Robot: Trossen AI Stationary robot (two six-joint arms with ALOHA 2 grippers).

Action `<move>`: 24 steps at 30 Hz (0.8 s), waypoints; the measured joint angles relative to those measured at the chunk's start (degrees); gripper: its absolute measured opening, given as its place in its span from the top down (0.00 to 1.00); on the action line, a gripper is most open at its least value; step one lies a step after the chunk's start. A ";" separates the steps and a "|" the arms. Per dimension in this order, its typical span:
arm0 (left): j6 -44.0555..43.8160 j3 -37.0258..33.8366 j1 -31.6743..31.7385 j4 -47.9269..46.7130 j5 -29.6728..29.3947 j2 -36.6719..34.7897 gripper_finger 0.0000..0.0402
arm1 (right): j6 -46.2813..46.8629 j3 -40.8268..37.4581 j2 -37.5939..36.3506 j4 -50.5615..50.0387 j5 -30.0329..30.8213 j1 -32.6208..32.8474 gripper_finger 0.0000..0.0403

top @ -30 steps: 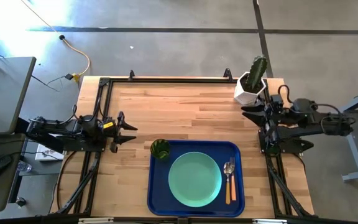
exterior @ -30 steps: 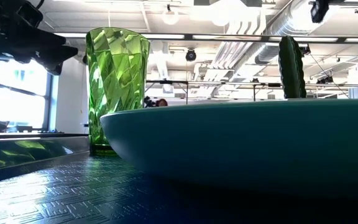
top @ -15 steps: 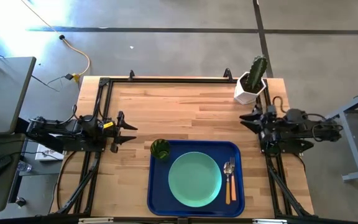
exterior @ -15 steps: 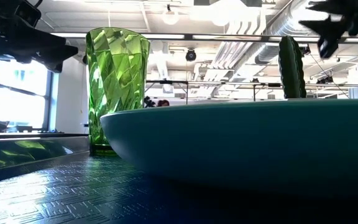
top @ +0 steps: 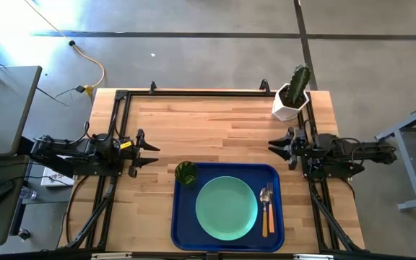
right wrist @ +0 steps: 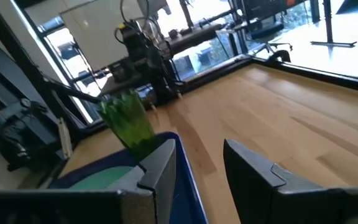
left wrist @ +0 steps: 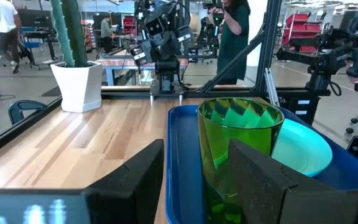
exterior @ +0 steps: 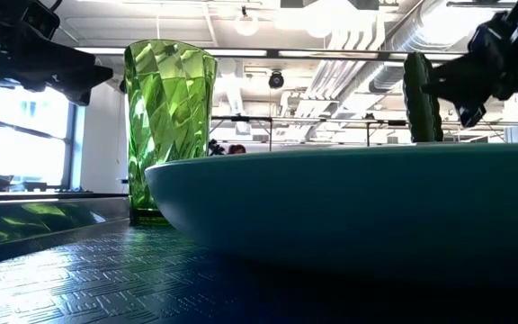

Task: Pick and place plate/cup/fork/spoon on tray
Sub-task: Return to Home Position

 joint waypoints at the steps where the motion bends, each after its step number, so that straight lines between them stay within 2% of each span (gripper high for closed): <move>1: 0.00 0.00 0.00 0.00 -0.01 0.00 0.58 | -0.04 -0.34 0.00 -0.15 0.34 0.00 0.69; 14: 0.00 0.02 0.00 0.00 0.01 0.00 0.58 | -2.01 -1.08 0.02 -0.87 2.45 0.00 0.69; 24: 0.00 0.02 0.00 0.00 0.01 0.00 0.58 | -1.51 -1.08 0.17 -1.00 0.18 0.04 0.69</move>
